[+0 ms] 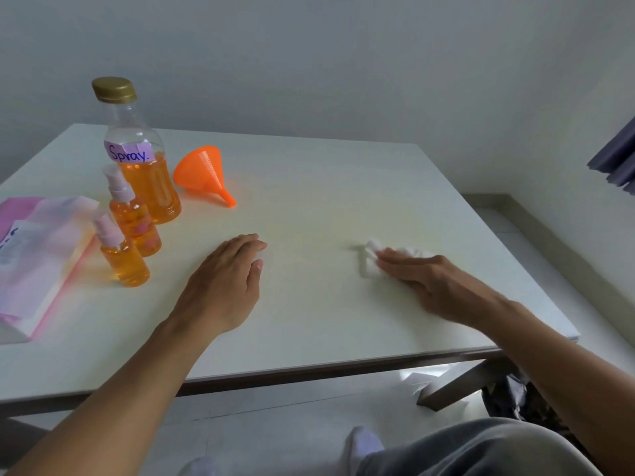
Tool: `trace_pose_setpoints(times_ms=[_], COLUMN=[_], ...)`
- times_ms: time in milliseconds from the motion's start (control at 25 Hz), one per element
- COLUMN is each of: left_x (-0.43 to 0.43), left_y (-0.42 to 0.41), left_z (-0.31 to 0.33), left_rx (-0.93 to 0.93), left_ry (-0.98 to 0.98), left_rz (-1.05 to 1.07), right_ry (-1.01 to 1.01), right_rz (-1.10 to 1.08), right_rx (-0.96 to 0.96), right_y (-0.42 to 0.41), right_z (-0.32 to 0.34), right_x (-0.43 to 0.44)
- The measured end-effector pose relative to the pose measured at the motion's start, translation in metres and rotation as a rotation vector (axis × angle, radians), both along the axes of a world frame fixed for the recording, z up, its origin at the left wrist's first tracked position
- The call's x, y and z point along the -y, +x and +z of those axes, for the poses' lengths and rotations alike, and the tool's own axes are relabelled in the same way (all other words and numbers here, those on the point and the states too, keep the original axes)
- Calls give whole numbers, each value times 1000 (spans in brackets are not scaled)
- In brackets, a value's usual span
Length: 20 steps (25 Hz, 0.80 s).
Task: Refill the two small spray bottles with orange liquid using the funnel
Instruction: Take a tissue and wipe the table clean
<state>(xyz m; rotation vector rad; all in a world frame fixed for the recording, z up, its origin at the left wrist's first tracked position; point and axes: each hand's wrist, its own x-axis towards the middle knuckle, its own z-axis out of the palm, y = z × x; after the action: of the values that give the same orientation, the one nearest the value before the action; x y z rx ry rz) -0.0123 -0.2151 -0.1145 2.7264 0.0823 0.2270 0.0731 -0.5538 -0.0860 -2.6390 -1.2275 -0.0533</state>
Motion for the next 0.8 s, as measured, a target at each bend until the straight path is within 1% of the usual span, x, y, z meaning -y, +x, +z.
trace_pose_setpoints(times_ms=[80,160,240,320,400,440,520,600,680,800], left_x=[1,3,4,3,3,3,3,1,1,3], left_y=[1,1,2,2,1,1,0,1,1,2], left_z=[0,0,0,0,1,2,1,-1,-3,-4], left_rx=[1,4,7,13,24,28,21,3,-7,-10], left_ry=[6,12,16,13,-5,-14,-19,-7,19,39], left_rz=[14,22,25,25,23,23,21,16,17,34], right_ry=[26,96,158,200,160,134,89,67,74,36], right_rz=[-188,-360,-427,-307,-127,-43,80,92,-46,-397], right_rx=[-1,-6,-29,-86,-150,-144,-102,-53,-15,24], right_y=[16,27,24,5,-29,-47,-67,-61,-37,10], right_z=[-3,-11,-18,-21,-23,-20,-17,-10,-3,3], right_x=[2,-17,-53,-93,-121,-127,-116,-84,-46,-9])
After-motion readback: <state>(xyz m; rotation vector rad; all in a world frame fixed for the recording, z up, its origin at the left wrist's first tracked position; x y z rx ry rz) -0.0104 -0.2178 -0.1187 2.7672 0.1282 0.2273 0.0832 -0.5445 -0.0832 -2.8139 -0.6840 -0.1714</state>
